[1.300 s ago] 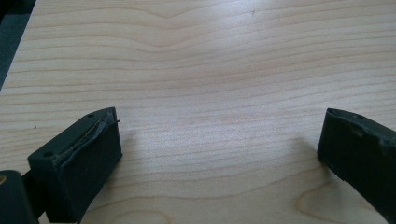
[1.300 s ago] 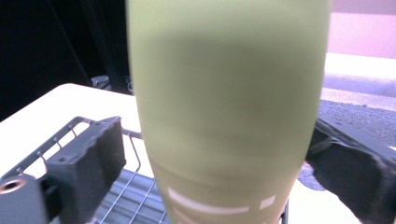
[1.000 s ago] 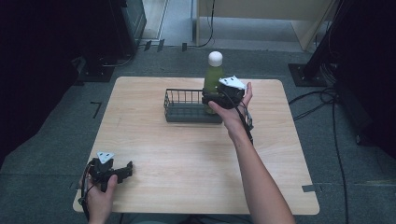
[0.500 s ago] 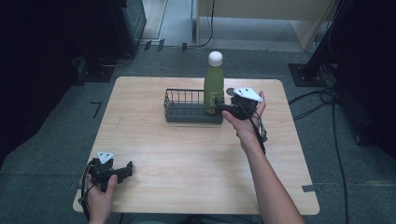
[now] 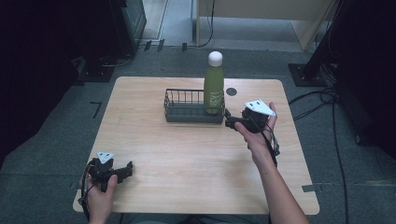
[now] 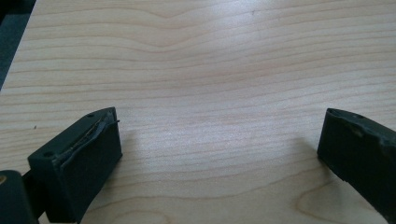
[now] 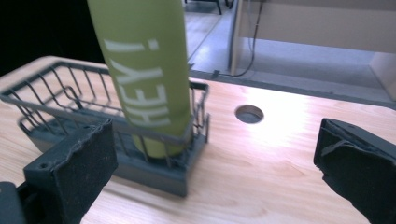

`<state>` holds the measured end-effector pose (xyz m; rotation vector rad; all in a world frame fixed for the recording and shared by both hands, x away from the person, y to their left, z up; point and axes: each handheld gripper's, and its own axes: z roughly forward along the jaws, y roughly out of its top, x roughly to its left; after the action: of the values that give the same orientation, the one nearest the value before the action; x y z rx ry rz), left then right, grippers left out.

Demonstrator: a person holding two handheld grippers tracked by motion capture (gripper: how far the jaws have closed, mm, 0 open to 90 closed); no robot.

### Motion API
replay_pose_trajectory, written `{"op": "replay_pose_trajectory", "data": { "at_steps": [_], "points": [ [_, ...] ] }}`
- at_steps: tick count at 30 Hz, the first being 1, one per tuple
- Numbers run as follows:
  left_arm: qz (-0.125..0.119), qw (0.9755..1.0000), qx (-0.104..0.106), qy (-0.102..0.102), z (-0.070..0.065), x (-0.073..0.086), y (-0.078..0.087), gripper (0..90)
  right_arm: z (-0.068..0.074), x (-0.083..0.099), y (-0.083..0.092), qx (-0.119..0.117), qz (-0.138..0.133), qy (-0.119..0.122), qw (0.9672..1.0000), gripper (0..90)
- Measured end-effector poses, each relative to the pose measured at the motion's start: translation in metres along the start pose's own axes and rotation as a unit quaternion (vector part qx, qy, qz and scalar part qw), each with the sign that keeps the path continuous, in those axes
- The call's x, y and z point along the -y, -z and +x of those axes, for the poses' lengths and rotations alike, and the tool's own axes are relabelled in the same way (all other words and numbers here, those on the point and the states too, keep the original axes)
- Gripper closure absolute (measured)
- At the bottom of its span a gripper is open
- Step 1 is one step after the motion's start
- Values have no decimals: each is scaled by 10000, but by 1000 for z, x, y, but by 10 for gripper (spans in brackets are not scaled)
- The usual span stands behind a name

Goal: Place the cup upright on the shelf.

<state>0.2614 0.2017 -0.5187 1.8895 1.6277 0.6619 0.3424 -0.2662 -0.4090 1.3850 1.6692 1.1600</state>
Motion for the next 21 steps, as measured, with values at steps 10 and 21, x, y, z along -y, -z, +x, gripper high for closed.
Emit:
{"op": "replay_pose_trajectory", "data": {
  "at_steps": [10,21],
  "points": [
    [6,10000,2,-11,0,0,0,0,-16,29,18,76,162,-50,9998,0],
    [9,10000,2,-14,0,0,0,0,-47,61,42,317,276,-258,9988,0]
  ]
}}
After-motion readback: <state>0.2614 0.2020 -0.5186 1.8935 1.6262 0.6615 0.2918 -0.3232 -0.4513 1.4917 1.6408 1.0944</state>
